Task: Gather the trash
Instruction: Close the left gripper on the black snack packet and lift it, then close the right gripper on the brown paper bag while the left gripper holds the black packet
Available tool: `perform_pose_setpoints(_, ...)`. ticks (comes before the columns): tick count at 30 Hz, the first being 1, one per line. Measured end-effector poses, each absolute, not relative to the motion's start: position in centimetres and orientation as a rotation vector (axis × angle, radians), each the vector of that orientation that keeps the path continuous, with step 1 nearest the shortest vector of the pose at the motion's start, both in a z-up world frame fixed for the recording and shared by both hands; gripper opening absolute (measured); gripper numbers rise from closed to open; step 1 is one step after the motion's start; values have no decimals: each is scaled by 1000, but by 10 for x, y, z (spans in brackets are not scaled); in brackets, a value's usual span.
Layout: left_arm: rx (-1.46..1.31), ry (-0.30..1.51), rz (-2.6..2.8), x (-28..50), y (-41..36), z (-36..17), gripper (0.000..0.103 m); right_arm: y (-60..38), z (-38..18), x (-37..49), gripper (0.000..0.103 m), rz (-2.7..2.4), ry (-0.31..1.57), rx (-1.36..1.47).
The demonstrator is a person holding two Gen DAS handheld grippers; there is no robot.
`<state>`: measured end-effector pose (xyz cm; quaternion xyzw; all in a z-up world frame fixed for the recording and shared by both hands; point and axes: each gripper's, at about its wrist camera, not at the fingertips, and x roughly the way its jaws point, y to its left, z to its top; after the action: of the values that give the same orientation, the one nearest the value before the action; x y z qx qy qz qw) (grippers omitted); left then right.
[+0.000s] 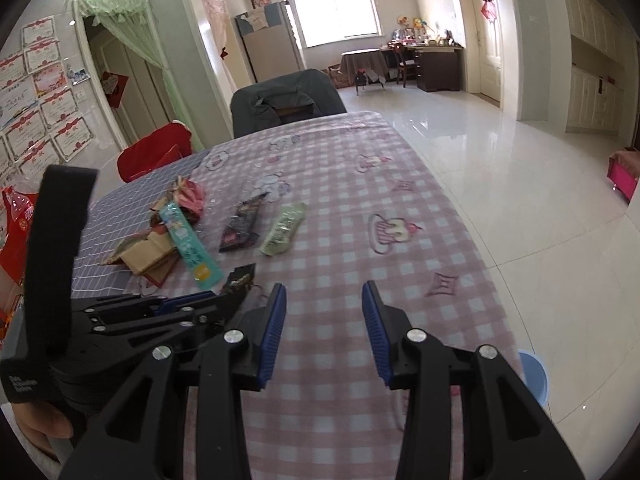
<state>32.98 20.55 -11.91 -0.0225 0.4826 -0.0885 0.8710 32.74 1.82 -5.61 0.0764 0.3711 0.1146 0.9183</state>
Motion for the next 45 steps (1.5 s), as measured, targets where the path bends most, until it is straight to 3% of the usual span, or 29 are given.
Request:
perform_pose_setpoints(11,-160,888,-13,282,313,-81,14,124,-40,334,40,394,754,56)
perform_pose_setpoints(18,-209,858,139,265,382,-82,10,204,-42,340,43,486,761,-57)
perform_pose_setpoints(29,-227,896,226,263,424,-102,10,259,-62,358,45,477,769,-179)
perform_pose_setpoints(30,-233,900,225,263,426,-104,12,261,-63,359,45,472,767,-181)
perform_pose_setpoints(32,-247,920,234,264,432,-110,31,266,-65,363,45,462,761,-199)
perform_pose_setpoints(33,-252,916,233,264,433,-111,56,268,-67,365,46,460,759,-203)
perform_pose_setpoints(34,-252,906,242,264,434,-112,61,270,-68,366,46,456,757,-208)
perform_pose_setpoints(38,-253,935,237,267,434,-119,61,272,-70,374,43,451,750,-219)
perform_pose_setpoints(39,-255,955,226,268,432,-123,61,272,-70,376,34,456,751,-215)
perform_pose_setpoints(42,-235,989,207,272,422,-131,62,271,-70,377,19,448,748,-230)
perform_pose_setpoints(45,-201,1016,206,276,411,-138,62,266,-71,377,15,451,747,-222)
